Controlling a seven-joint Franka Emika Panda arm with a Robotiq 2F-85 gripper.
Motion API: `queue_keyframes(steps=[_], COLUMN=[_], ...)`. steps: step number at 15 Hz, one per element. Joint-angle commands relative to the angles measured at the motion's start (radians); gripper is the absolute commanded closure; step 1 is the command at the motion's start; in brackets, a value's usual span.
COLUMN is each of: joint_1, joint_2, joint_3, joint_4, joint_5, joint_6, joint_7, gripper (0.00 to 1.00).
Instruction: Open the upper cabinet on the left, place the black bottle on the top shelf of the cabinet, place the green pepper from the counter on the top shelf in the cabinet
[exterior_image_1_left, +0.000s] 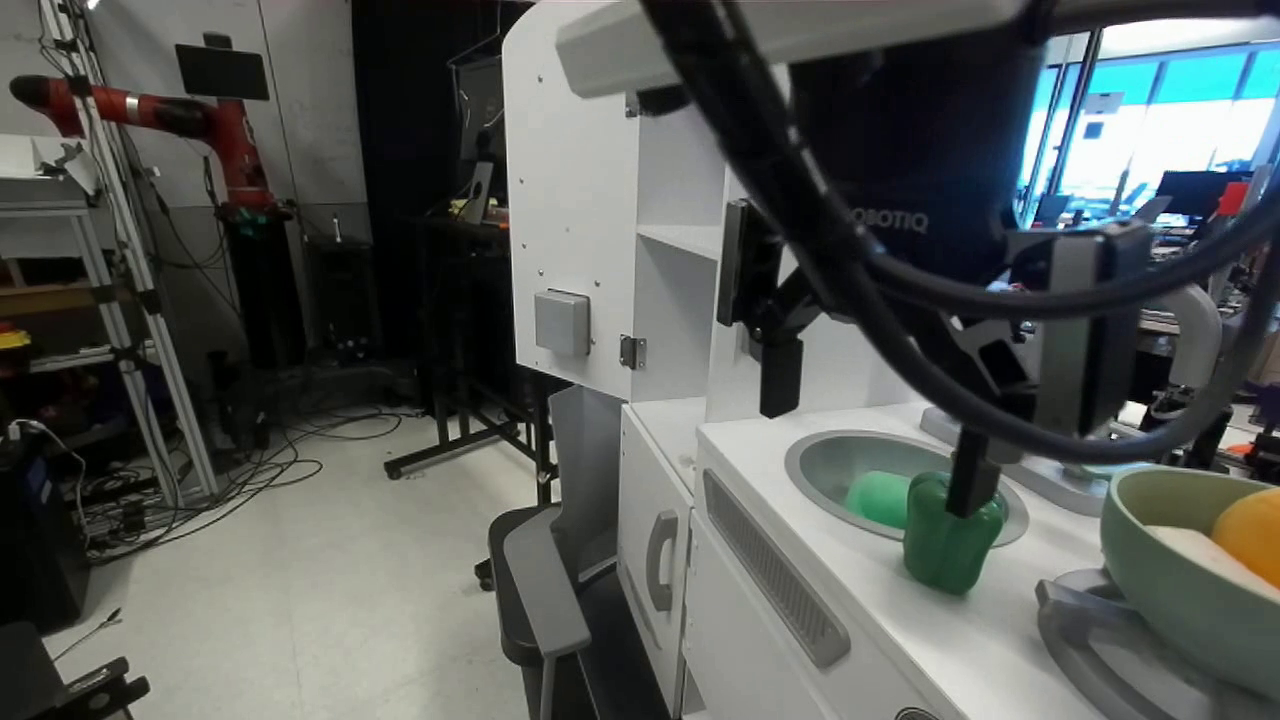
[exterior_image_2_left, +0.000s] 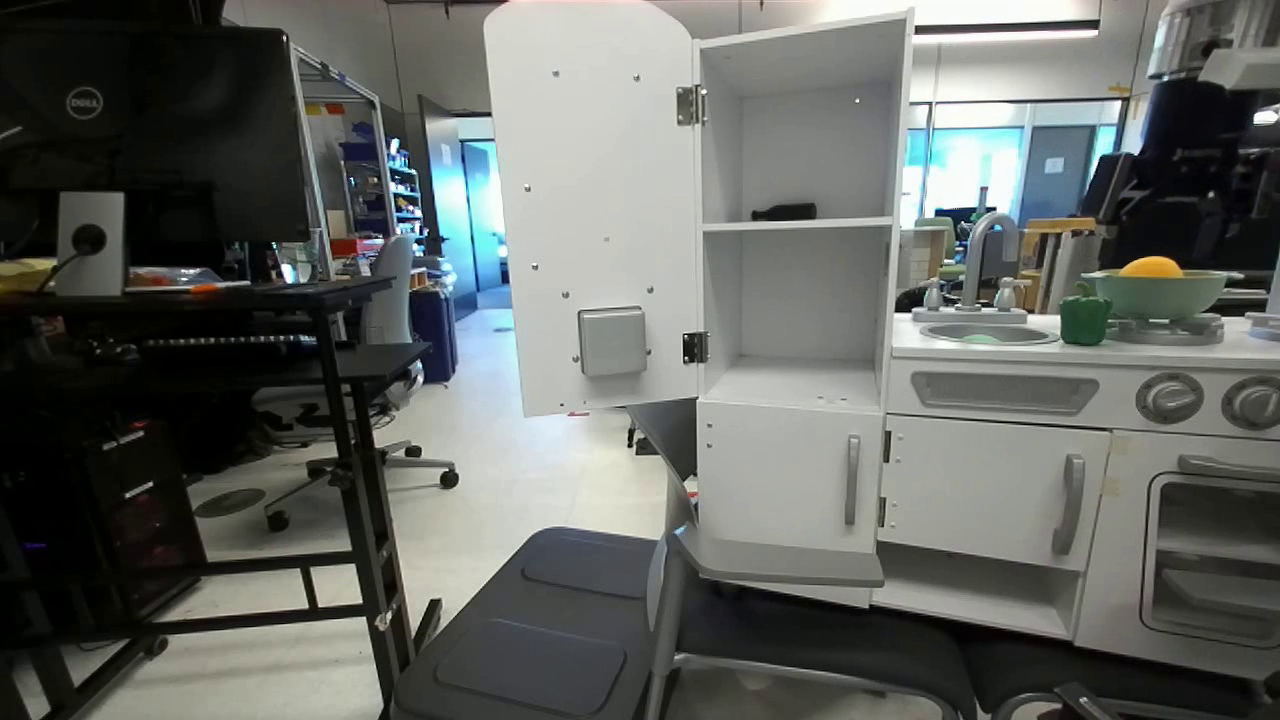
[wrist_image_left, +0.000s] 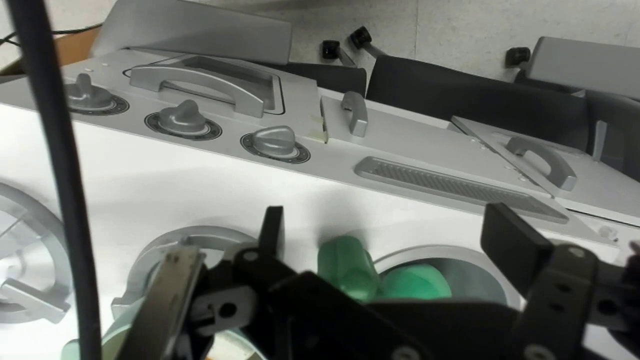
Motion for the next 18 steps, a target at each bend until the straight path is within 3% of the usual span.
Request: queue_keyframes(steps=[1,8,18], joint_1=[-0.032,-0.068,-0.077], joint_2=[0.078,0.209,0.287], joint_3=[-0.006,0.006,0.047], joint_4=[0.085,0.217,0.319], joint_5=[-0.003,-0.004,-0.002], joint_6=[0.022,0.064,0.055], joint_7=[-0.028,-0.066,-0.161], gripper=[0.0,0.0,0.0])
